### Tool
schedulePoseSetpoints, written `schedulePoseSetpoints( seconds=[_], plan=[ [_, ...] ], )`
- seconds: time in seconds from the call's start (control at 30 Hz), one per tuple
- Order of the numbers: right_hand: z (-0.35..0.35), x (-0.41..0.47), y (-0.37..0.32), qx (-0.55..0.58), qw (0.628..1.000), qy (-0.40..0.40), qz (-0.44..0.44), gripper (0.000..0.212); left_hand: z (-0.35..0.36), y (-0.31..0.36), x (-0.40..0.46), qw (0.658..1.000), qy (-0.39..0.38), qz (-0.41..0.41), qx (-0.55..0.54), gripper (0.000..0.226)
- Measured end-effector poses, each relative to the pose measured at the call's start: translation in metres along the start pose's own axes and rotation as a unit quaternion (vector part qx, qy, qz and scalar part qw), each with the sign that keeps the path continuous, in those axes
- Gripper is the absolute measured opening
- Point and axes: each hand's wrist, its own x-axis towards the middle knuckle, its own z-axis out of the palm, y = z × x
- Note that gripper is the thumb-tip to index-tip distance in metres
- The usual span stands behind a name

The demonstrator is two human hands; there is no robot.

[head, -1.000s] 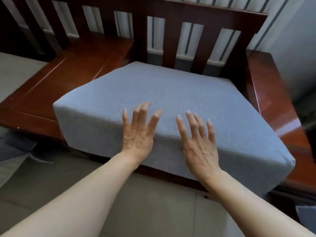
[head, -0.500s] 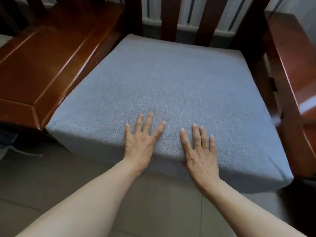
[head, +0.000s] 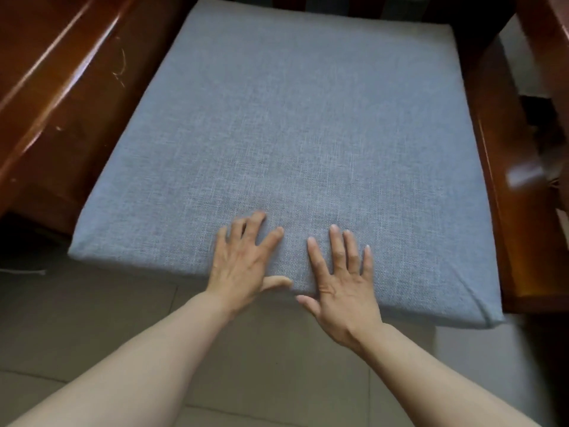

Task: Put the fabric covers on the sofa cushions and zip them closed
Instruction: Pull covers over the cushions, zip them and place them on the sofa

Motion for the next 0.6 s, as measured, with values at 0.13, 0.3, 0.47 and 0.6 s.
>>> schedulePoseSetpoints(
  seconds=[0.13,0.3,0.47,0.6],
  plan=[
    [-0.038,0.035,0.016,0.129,0.987,0.018,0.094,0.058,-0.014,0.027,0.043,0.995,0.067,-0.049,-0.063,0.049],
    [-0.024,0.025,0.079,0.095,0.972,-0.025,0.212,0.072,0.005,0.083,0.073,0.995,-0.054,-0.052,-0.062,0.062],
    [-0.018,-0.038,0.113,0.082,0.909,0.032,0.408,0.076,0.016,0.126,0.049,0.984,-0.090,0.152,-0.021,0.060],
    [-0.033,0.001,0.095,0.113,0.926,-0.028,0.360,0.072,0.015,0.067,0.051,0.995,-0.071,0.060,-0.032,0.065]
  ],
)
